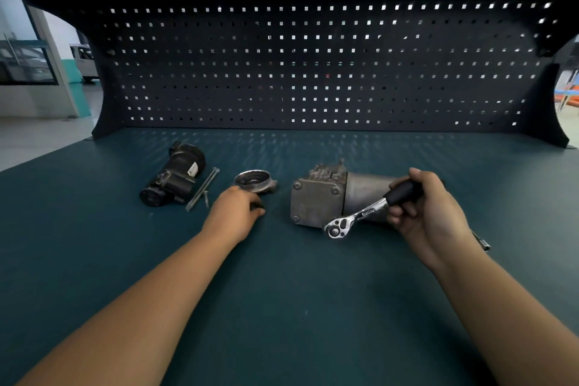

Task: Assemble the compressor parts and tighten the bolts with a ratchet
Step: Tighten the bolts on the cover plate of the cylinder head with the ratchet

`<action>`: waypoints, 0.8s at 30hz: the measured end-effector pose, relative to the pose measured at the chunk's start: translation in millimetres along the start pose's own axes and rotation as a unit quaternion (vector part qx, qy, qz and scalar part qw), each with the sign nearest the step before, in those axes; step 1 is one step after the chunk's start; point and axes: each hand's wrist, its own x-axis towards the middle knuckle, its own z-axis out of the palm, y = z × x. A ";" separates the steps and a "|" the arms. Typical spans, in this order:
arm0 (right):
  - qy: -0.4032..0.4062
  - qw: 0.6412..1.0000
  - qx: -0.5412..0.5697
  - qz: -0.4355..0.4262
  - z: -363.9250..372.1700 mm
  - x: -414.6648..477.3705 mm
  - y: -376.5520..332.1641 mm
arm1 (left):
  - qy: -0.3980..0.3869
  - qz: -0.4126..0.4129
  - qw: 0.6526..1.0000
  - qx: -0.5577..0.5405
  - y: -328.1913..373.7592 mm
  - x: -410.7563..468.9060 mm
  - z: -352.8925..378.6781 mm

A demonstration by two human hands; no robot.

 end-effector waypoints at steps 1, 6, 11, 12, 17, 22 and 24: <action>0.006 1.000 0.012 -0.001 -1.1 0.5 -1.0 | -0.003 -0.007 1.000 -0.006 2.6 -1.7 -0.2; 0.031 0.996 0.082 -0.007 -5.2 2.7 -5.9 | 0.001 -0.046 0.992 -0.116 10.0 -13.0 -8.5; 0.034 0.994 0.106 -0.015 -4.3 0.7 -11.5 | -0.103 -0.086 0.938 -0.321 32.9 -38.2 -8.6; 0.035 0.992 0.118 -0.019 -4.5 0.5 -13.7 | -0.117 -0.084 0.932 -0.333 38.6 -41.9 -8.8; 0.056 0.990 0.131 -0.018 -10.9 1.1 -22.4 | -0.148 -0.091 0.920 -0.352 65.8 -56.3 -3.5; 0.073 0.986 0.149 -0.031 -14.2 1.5 -27.7 | -0.127 -0.103 0.928 -0.334 82.2 -58.2 3.1; 0.073 0.984 0.157 -0.035 -15.0 1.8 -29.0 | -0.103 -0.095 0.943 -0.302 86.7 -56.5 5.9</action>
